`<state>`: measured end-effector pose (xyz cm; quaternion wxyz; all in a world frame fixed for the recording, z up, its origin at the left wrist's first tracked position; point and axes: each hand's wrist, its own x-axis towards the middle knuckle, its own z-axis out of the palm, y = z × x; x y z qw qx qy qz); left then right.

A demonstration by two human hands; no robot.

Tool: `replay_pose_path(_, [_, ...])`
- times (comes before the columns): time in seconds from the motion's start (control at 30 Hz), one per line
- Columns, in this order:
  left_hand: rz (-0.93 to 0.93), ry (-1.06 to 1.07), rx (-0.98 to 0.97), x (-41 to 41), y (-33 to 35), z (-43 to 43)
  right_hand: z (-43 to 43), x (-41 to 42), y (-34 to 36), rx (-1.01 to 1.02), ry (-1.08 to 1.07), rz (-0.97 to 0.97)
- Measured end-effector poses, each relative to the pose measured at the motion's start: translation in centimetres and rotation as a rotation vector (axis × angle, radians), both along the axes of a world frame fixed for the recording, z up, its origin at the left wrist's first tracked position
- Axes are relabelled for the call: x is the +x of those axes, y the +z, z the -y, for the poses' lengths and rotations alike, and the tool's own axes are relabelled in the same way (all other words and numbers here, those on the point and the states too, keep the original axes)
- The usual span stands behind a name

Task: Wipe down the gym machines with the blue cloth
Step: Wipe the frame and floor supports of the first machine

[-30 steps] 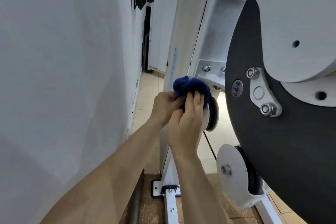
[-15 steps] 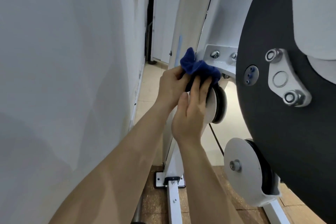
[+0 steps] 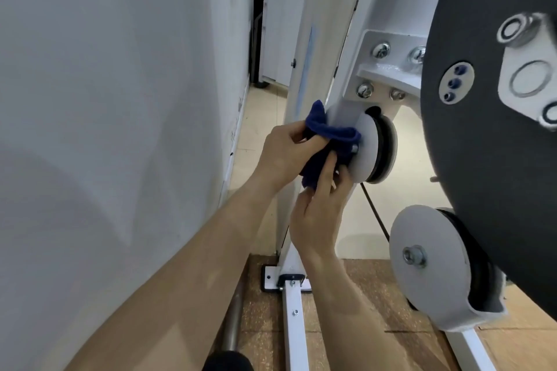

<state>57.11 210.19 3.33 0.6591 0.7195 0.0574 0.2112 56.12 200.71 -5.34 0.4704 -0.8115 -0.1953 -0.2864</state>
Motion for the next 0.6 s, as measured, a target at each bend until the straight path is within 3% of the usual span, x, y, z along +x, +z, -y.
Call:
replay_pose_path(0.13, [0.051,0.094,0.017,0.6,0.6,-0.3,-1.0,0.5,1.2,-0.095,-0.073,0.181])
replay_pose_path(0.33, [0.05,0.154,0.159,1.7,2.6,-2.0,-2.6,2.0,3.1,-0.153,-0.088,0.256])
replay_pose_path(0.6, [0.07,-0.114,-0.149,0.9,0.2,-1.7,-2.4,4.0,2.2,-0.165,-0.049,0.266])
